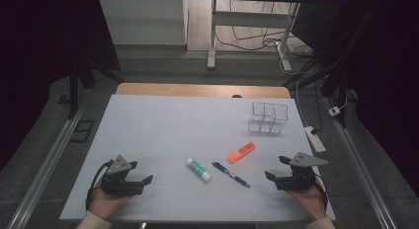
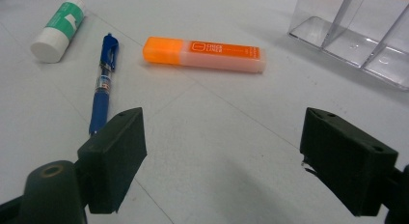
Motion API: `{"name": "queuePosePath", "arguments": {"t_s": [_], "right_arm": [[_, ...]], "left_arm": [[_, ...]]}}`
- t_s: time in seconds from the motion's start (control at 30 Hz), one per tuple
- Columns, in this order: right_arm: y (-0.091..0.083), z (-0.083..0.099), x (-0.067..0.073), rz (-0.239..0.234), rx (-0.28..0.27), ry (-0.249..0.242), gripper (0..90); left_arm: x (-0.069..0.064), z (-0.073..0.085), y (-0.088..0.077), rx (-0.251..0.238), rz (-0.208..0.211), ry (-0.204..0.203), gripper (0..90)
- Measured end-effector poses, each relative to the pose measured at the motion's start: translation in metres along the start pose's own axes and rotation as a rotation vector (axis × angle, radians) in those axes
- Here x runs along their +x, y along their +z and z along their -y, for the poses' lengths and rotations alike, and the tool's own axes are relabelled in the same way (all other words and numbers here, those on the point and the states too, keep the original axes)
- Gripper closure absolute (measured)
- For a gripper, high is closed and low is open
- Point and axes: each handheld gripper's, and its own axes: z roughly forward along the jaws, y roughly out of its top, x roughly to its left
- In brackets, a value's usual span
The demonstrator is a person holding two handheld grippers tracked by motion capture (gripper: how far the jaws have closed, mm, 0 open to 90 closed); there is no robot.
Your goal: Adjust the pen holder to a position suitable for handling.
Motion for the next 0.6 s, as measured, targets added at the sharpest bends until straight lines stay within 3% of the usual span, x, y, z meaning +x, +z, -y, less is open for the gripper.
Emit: {"name": "queuePosePath", "arguments": {"t_s": [0.1, 0.6], "right_arm": [[0.0010, 0.0001, 0.0004, 0.016, -0.005, -0.018, 18.3], [0.0034, -0.0041, 0.0020, 0.020, 0.008, -0.020, 22.4]], "left_arm": [[-0.0001, -0.0001, -0.0003, -0.002, 0.003, 0.003, 19.4], [-0.0005, -0.0012, 0.0013, 0.003, 0.010, 0.013, 19.1]]}}
